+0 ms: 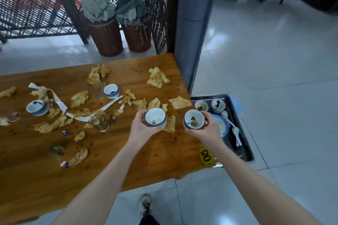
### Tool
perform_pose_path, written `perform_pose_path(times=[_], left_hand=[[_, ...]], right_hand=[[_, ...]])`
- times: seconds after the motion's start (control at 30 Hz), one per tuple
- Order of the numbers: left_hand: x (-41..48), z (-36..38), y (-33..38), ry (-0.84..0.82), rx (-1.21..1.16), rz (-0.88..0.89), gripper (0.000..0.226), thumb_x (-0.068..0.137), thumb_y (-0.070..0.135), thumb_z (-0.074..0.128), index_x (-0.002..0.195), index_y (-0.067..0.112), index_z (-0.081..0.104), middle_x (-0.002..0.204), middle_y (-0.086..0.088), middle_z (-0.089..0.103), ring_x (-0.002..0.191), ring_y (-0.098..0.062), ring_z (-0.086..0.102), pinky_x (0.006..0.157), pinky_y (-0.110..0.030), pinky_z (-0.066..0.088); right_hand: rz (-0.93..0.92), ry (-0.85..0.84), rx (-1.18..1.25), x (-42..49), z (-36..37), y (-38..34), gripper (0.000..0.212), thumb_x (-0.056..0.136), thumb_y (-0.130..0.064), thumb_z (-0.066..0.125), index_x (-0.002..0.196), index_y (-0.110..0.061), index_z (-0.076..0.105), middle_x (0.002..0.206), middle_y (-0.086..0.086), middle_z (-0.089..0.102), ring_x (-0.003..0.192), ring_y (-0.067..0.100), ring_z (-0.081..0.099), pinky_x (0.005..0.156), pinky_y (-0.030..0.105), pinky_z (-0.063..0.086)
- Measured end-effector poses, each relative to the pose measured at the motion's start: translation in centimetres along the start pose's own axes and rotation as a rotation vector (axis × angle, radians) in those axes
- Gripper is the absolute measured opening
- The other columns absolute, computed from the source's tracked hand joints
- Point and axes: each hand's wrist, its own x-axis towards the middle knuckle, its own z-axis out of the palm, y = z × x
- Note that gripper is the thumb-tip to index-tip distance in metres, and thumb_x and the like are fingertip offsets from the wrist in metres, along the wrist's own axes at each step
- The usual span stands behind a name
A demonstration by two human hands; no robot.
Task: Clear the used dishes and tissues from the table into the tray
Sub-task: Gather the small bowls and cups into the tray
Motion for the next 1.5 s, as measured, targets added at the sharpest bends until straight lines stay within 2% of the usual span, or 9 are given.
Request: perform_pose_path(times=[0.1, 0.27, 0.4, 0.6, 0.83, 1.07, 1.17, 1.3, 1.5], left_hand=[[-0.2, 4.1, 1.2, -0.072, 0.007, -0.012, 0.07, 0.057, 0.024, 0.091, 0.116, 0.022, 0.053, 0.113, 0.008, 0.06, 0.105, -0.009, 0.056, 0.086, -0.021, 0.046], [1.4, 10.7, 3.1, -0.178, 0.002, -0.008, 0.07, 0.056, 0.023, 0.091, 0.115, 0.024, 0.054, 0.108, 0.014, 0.059, 0.103, -0.006, 0.057, 0.083, -0.017, 0.046], [3.3, 15.8, 4.5, -0.244, 0.042, 0.009, 0.071, 0.057, 0.025, 0.091, 0.117, 0.024, 0.053, 0.111, 0.01, 0.059, 0.103, -0.007, 0.054, 0.083, -0.017, 0.043], [6.4, 21.5, 6.9, -0.333, 0.007, 0.026, 0.069, 0.058, 0.015, 0.09, 0.115, 0.026, 0.051, 0.107, 0.015, 0.058, 0.099, -0.001, 0.055, 0.069, -0.007, 0.043], [7.6, 26.9, 6.6, -0.331, 0.004, -0.051, 0.073, 0.058, 0.015, 0.09, 0.116, 0.031, 0.048, 0.106, 0.02, 0.057, 0.1, 0.003, 0.055, 0.07, -0.008, 0.043], [7.1, 32.1, 4.1, -0.152, -0.032, -0.169, 0.074, 0.054, 0.01, 0.089, 0.114, 0.026, 0.049, 0.108, 0.013, 0.059, 0.103, -0.005, 0.057, 0.085, -0.025, 0.05], [5.8, 34.5, 2.8, -0.019, -0.06, -0.22, 0.075, 0.054, 0.011, 0.09, 0.114, 0.028, 0.048, 0.107, 0.015, 0.059, 0.1, -0.003, 0.057, 0.077, -0.016, 0.047], [3.9, 37.7, 0.1, 0.122, -0.109, -0.318, 0.075, 0.056, 0.009, 0.089, 0.113, 0.032, 0.045, 0.104, 0.017, 0.057, 0.095, 0.004, 0.056, 0.069, -0.009, 0.044], [2.0, 39.1, -6.6, 0.201, -0.082, -0.472, 0.075, 0.059, 0.011, 0.088, 0.117, 0.031, 0.045, 0.111, 0.013, 0.056, 0.104, -0.01, 0.056, 0.088, -0.031, 0.05]], right_hand=[[0.046, 0.042, 0.031, -0.3, -3.1, 2.0, 0.07, 0.054, -0.021, 0.089, 0.111, -0.033, 0.052, 0.101, -0.019, 0.059, 0.091, -0.014, 0.054, 0.07, 0.01, 0.045], [0.105, 0.127, 0.079, 0.1, -7.7, 4.9, 0.068, 0.055, -0.013, 0.089, 0.109, -0.032, 0.053, 0.101, -0.015, 0.061, 0.091, -0.005, 0.06, 0.072, 0.009, 0.047], [0.159, 0.211, 0.098, 1.5, -11.4, 6.7, 0.074, 0.055, -0.009, 0.089, 0.117, -0.022, 0.052, 0.108, -0.005, 0.06, 0.098, 0.006, 0.06, 0.083, 0.021, 0.051], [0.215, 0.294, 0.08, 4.5, -16.2, 8.2, 0.067, 0.054, -0.006, 0.089, 0.107, -0.028, 0.053, 0.097, -0.013, 0.061, 0.085, -0.001, 0.061, 0.062, 0.009, 0.048], [0.253, 0.244, 0.075, 8.4, -18.3, 10.4, 0.07, 0.054, -0.006, 0.089, 0.111, -0.024, 0.053, 0.102, -0.007, 0.062, 0.092, 0.008, 0.061, 0.077, 0.025, 0.053], [0.22, 0.062, 0.016, 13.1, -20.4, 14.2, 0.067, 0.056, -0.005, 0.086, 0.111, -0.024, 0.052, 0.1, -0.011, 0.062, 0.091, 0.004, 0.061, 0.073, 0.016, 0.052], [0.165, -0.085, -0.045, 14.6, -20.8, 15.8, 0.069, 0.054, -0.018, 0.086, 0.114, -0.029, 0.053, 0.103, -0.012, 0.063, 0.093, 0.001, 0.06, 0.078, 0.019, 0.051], [0.097, -0.214, -0.146, 15.6, -20.3, 18.8, 0.061, 0.057, -0.025, 0.085, 0.098, -0.048, 0.046, 0.096, -0.024, 0.058, 0.092, -0.003, 0.056, 0.071, 0.007, 0.042], [0.174, -0.273, -0.158, 15.8, -17.8, 24.9, 0.065, 0.054, -0.038, 0.084, 0.11, -0.037, 0.05, 0.098, -0.029, 0.059, 0.091, -0.012, 0.055, 0.07, 0.003, 0.04]])
